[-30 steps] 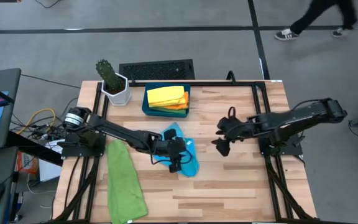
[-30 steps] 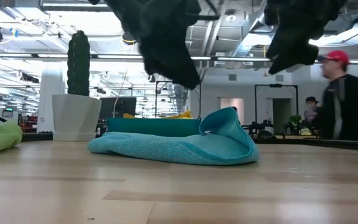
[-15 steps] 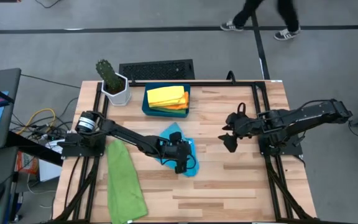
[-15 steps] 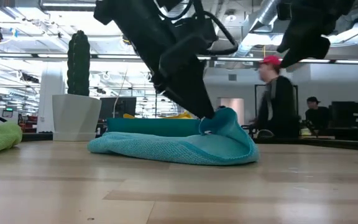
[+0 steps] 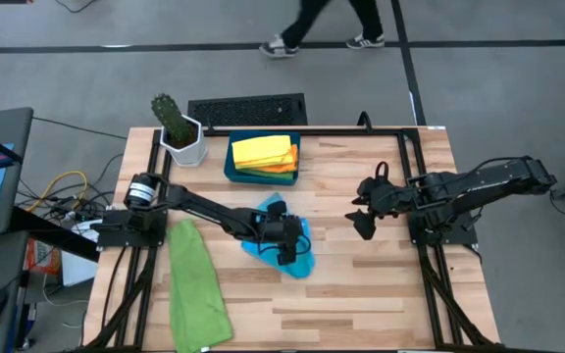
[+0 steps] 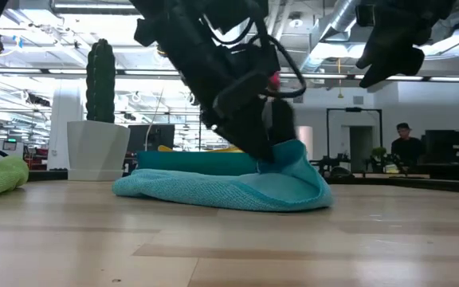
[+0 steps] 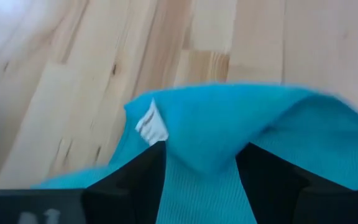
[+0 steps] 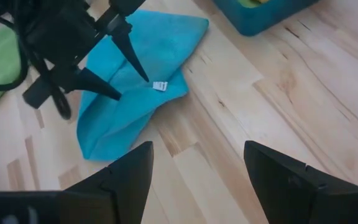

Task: Fold microfiber towels
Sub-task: Fold the blue towel

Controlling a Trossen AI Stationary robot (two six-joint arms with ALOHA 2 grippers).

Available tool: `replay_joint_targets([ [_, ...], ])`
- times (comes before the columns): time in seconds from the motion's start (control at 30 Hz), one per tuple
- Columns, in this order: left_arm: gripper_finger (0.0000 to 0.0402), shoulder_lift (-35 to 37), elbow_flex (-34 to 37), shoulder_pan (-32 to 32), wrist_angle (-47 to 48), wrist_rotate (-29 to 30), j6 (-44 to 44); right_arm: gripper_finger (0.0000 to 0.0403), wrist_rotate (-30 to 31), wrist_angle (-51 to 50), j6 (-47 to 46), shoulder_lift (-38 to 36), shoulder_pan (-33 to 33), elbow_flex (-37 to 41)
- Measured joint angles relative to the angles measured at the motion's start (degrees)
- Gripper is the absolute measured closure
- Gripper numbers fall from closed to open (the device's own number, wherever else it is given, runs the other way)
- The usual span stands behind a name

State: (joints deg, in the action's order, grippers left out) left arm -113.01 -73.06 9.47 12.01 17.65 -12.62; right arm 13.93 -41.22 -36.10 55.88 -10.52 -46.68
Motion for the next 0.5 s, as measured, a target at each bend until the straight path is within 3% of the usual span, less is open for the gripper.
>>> replay_joint_targets([
  [0.23,0.0238,-0.57,0.02,-0.37,0.81,1.02,-0.48,0.0127,-0.06,-0.36,-0.26,0.03,0.00,0.00],
  [0.5,0.0380,-0.61,0.02,-0.99,-0.93,2.81,-2.83,0.0127,-0.08,-0.38,-1.01,0.02,0.00,0.00],
])
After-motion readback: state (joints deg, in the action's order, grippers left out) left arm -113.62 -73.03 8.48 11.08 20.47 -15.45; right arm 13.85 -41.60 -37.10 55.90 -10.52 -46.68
